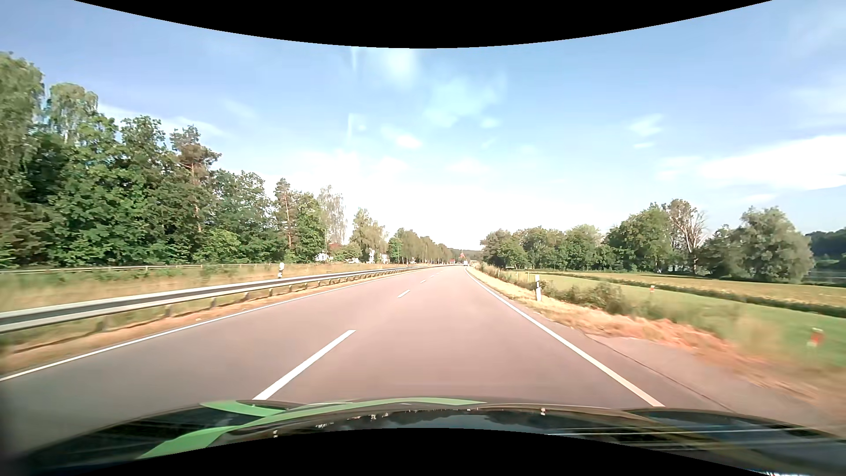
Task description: Follow the waypoints while adhering to traffic rules and regulations
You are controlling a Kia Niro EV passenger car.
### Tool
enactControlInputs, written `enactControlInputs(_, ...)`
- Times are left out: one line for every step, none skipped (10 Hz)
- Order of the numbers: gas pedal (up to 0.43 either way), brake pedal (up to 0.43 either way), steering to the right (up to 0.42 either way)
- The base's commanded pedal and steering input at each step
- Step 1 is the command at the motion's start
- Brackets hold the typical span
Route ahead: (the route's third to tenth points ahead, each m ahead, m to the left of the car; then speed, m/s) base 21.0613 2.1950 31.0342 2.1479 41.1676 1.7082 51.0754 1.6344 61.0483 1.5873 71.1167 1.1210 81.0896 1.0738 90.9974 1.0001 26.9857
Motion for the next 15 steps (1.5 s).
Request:
enactControlInputs(0.209,0.000,0.002)
enactControlInputs(0.209,0.000,0.002)
enactControlInputs(0.220,0.000,0.003)
enactControlInputs(0.240,0.000,0.003)
enactControlInputs(0.248,0.000,0.002)
enactControlInputs(0.260,0.000,0.002)
enactControlInputs(0.280,0.000,0.002)
enactControlInputs(0.287,0.000,0.002)
enactControlInputs(0.287,0.000,0.002)
enactControlInputs(0.299,0.000,0.002)
enactControlInputs(0.311,0.000,0.002)
enactControlInputs(0.319,0.000,0.002)
enactControlInputs(0.331,0.000,0.002)
enactControlInputs(0.331,0.000,0.002)
enactControlInputs(0.339,0.000,0.002)
